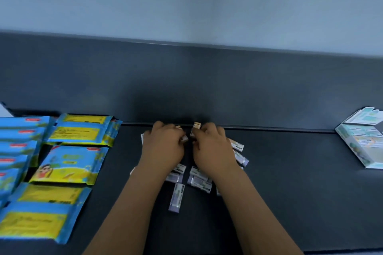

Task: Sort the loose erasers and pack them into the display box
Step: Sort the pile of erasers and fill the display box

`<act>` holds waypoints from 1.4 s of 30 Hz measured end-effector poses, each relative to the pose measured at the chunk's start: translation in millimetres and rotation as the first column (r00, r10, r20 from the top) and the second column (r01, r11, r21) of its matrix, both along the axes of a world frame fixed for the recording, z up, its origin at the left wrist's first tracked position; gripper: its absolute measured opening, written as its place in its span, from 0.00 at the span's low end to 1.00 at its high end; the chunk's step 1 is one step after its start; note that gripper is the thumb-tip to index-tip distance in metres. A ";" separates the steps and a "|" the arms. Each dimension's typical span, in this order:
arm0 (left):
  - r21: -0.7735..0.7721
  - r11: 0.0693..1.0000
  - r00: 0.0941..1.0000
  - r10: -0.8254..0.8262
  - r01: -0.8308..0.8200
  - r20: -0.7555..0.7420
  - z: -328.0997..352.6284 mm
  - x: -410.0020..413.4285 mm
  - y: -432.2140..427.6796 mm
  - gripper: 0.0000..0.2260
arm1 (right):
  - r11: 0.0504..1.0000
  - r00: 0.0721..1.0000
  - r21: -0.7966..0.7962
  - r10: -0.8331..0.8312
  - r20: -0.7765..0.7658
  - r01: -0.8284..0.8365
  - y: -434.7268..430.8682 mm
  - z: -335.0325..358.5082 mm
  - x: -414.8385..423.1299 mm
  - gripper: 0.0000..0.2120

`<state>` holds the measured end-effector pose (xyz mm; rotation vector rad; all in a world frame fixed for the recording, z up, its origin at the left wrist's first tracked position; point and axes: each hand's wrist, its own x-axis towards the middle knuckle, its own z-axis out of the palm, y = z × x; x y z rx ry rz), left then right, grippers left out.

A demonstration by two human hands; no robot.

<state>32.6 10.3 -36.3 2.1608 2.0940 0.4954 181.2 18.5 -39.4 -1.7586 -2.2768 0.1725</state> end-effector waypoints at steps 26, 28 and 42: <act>0.044 0.999 1.000 0.010 -0.011 0.012 -8.2 -16.9 1.2 0.09 | 0.992 0.990 0.017 -0.128 0.062 0.127 -17.8 4.7 1.9 0.10; 0.076 0.997 0.997 -0.029 0.024 0.069 -9.0 -19.0 0.8 0.07 | 0.994 0.993 0.036 -0.107 0.044 0.105 -20.8 4.7 1.4 0.08; 0.308 0.949 0.982 -0.123 0.073 0.144 19.0 -35.5 -35.1 0.11 | 0.961 0.904 0.274 0.151 -0.399 -0.040 -31.7 10.1 13.9 0.12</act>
